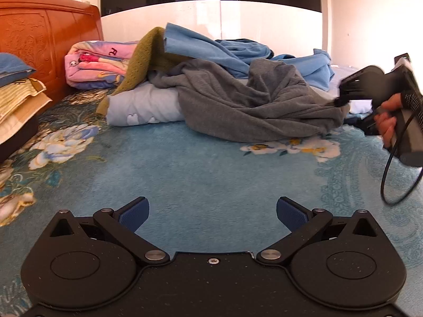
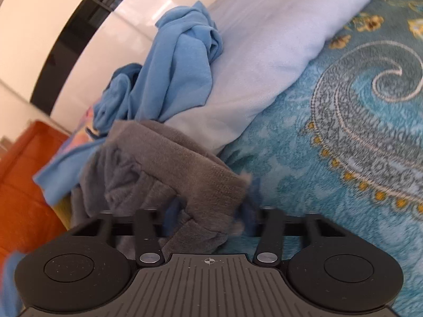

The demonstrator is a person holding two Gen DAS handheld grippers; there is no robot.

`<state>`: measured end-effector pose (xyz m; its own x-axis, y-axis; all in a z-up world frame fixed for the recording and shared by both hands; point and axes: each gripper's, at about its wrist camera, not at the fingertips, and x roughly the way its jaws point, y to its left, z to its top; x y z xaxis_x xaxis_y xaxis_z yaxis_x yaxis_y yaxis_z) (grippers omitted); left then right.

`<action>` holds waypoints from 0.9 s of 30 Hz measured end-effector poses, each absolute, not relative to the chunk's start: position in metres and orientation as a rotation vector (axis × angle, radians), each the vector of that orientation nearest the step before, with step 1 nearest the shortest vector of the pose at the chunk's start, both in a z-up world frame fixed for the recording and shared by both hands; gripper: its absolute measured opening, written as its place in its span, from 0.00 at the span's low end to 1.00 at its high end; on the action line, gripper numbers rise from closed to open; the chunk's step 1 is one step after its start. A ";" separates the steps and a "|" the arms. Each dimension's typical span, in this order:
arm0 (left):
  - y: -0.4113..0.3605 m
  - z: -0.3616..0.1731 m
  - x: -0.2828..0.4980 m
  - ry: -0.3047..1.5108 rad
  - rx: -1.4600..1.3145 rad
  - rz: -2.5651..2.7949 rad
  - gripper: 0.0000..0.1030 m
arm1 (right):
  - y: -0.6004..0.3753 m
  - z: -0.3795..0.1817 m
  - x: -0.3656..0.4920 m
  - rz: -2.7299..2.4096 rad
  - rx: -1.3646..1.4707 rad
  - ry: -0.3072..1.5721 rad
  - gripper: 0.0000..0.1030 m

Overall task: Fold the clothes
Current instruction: 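Reach the right gripper to the grey garment in the pile and grasp it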

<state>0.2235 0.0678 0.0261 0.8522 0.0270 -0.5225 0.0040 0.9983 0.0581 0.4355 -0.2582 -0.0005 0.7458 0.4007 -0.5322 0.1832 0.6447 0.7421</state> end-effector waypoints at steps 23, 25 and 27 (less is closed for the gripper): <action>-0.019 0.084 0.152 0.554 0.096 0.036 0.99 | -0.462 0.126 0.225 -0.110 0.695 0.281 0.00; -0.030 0.084 0.152 0.556 0.103 0.029 0.99 | -0.499 0.125 0.208 -0.161 0.719 0.297 0.00; -0.040 0.081 0.155 0.566 0.096 0.026 0.99 | -0.528 0.124 0.195 -0.176 0.710 0.319 0.00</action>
